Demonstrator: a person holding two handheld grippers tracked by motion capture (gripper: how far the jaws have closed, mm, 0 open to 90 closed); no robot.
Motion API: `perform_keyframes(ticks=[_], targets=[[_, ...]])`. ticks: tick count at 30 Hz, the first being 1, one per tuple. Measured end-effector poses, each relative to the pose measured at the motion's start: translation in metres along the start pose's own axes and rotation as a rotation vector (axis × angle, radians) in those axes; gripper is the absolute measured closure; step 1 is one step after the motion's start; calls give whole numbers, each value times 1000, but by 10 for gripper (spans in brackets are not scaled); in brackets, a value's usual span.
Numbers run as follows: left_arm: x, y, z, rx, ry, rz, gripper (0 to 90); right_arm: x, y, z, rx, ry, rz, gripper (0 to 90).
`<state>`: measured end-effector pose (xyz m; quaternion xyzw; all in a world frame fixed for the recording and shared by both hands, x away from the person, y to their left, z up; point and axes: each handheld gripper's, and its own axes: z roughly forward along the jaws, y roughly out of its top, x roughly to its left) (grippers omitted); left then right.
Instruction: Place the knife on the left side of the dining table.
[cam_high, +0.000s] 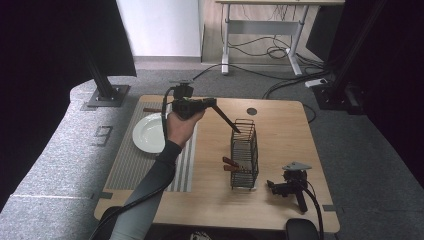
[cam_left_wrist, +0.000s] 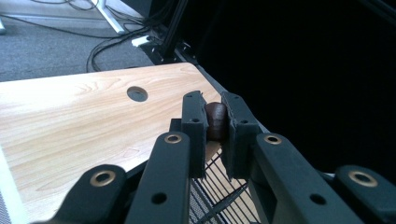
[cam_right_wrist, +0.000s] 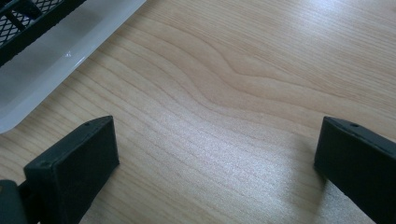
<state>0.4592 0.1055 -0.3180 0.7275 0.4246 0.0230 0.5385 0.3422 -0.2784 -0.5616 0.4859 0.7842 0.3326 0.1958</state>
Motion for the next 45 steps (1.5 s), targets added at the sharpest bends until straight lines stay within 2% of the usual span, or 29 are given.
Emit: perform_keyframes(ticks=[2,10,18,21,30,45], targets=[[0,1,-2,-1,1,-1,803,0,0,0,0,0,0,0],[4,5,-27,-40,8,1,803,0,0,0,0,0,0,0],[11,3,-50,-66,29,2,804,0,0,0,0,0,0,0],[16,-1,-58,-70,39,1,804,0,0,0,0,0,0,0],[40,-24,-82,-79,77,-34,804,0,0,0,0,0,0,0],[65,-59,-109,-84,122,-76,803,0,0,0,0,0,0,0]])
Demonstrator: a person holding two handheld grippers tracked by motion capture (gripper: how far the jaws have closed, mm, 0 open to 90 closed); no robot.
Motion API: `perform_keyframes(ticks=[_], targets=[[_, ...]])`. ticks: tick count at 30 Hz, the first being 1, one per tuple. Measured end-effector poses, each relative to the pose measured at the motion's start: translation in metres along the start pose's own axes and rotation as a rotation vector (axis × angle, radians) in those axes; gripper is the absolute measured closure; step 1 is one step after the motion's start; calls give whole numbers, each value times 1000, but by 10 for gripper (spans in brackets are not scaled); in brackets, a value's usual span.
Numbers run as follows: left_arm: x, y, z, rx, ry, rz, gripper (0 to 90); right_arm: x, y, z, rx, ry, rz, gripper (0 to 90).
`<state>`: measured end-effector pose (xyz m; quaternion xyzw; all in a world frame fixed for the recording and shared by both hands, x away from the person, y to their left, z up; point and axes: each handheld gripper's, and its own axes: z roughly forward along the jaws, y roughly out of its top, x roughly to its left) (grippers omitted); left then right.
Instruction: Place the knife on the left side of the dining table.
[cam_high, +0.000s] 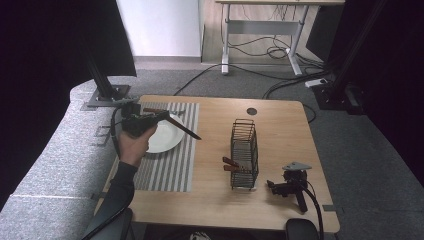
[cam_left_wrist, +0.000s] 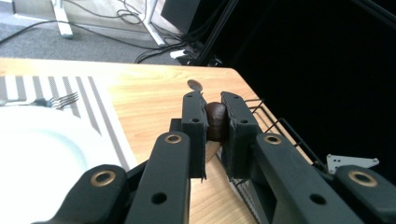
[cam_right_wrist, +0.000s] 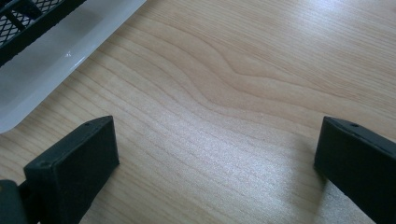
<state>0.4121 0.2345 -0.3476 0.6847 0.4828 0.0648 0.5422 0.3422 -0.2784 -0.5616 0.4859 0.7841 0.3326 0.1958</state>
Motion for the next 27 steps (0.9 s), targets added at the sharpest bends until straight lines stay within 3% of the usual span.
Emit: perform_keyframes(ticks=[13,27], targets=[[25,-30,-17,16,40,-40,803,0,0,0,-1,0,0,0],[56,-71,-32,29,62,-131,803,0,0,0,-2,0,-3,0]])
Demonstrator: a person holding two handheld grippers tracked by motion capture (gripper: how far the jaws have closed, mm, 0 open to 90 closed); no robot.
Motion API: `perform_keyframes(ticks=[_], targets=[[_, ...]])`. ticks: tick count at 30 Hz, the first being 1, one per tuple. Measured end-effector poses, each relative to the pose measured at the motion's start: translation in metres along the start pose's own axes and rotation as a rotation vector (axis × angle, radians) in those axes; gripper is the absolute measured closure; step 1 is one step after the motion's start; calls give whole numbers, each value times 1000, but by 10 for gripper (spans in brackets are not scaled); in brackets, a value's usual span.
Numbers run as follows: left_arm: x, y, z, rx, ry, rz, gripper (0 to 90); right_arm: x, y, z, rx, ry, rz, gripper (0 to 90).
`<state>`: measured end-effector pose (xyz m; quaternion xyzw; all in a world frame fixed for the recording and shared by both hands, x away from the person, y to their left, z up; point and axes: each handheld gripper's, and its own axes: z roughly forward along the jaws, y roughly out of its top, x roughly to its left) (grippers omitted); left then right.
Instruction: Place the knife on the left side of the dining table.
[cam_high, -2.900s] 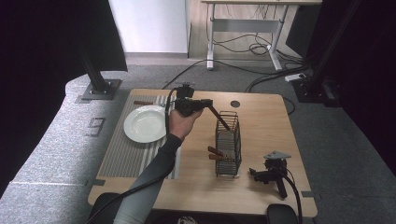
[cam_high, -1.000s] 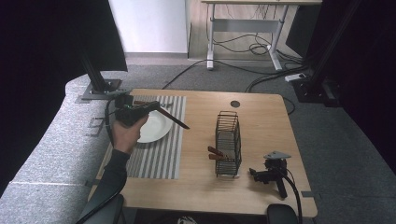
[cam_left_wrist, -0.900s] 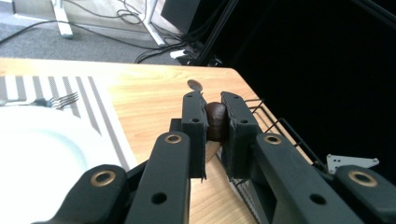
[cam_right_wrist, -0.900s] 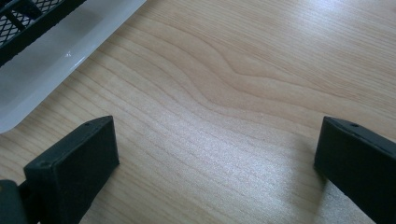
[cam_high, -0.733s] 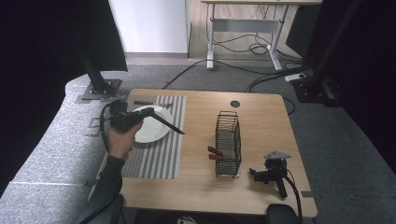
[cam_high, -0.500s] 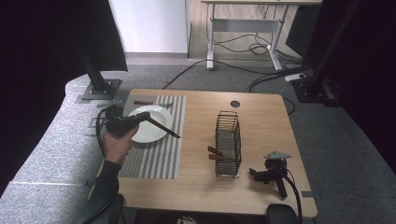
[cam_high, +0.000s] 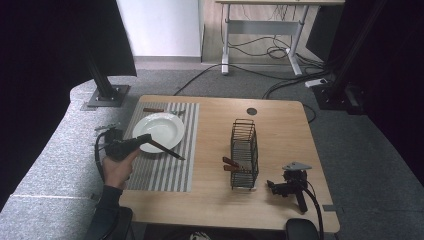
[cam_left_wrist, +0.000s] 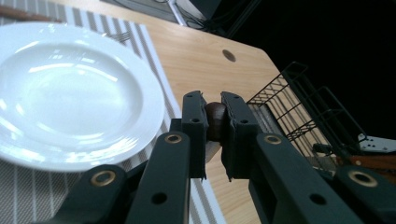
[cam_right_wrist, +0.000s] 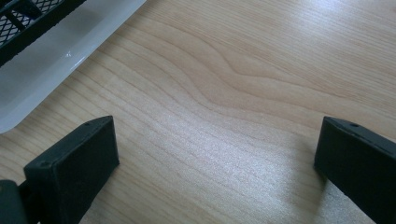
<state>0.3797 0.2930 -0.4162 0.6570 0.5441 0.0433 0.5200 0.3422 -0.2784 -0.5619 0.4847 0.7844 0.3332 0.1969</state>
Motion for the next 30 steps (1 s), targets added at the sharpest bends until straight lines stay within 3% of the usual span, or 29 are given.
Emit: perform_keyframes(ticks=[9,18,24,30], targets=[[17,-15,-3,14,13,-44,803,0,0,0,1,0,1,0],[40,-24,-6,-11,25,-101,789,0,0,0,1,0,1,0],[50,-28,-4,-15,75,-98,748,0,0,0,1,0,1,0],[55,-31,0,-23,135,-65,693,0,0,0,1,0,1,0]])
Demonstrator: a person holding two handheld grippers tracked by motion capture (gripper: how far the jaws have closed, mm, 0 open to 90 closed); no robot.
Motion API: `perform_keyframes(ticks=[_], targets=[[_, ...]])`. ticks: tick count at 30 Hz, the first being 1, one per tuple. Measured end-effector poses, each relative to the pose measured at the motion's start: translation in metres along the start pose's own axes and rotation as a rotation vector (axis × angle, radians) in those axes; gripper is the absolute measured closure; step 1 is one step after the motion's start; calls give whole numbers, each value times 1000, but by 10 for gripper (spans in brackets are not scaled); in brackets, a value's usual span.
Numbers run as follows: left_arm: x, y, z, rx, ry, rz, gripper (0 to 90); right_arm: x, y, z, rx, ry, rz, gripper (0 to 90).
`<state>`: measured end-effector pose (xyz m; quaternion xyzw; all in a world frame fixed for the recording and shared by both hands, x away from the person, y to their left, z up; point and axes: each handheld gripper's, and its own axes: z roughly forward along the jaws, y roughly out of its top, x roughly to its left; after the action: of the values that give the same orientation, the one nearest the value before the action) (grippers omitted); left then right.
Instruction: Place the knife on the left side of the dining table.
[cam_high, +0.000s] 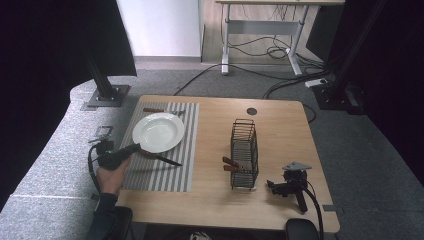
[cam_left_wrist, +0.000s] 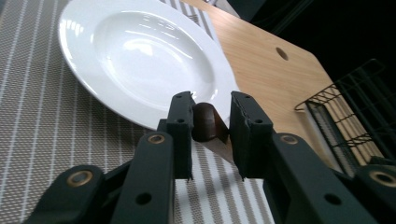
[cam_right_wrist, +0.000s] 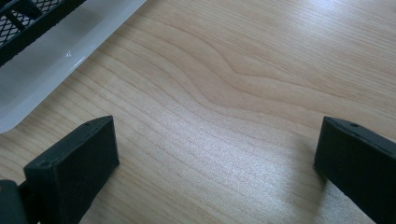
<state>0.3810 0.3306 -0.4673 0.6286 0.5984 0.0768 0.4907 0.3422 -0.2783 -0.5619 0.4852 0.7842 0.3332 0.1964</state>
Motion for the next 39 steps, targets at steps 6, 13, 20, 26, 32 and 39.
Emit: perform_keyframes(ticks=[6,13,20,26,32,39], targets=[[7,-4,4,-3,31,10,668,0,0,0,0,0,0,0],[21,-12,8,-20,31,-16,641,0,0,0,0,0,0,0],[39,-24,15,-35,25,-57,614,0,0,0,0,0,0,0],[57,-34,21,-9,33,-85,591,0,0,0,0,0,0,0],[65,-43,26,-13,43,-105,599,0,0,0,0,0,0,0],[65,-45,28,4,80,-63,587,0,0,0,0,0,0,0]])
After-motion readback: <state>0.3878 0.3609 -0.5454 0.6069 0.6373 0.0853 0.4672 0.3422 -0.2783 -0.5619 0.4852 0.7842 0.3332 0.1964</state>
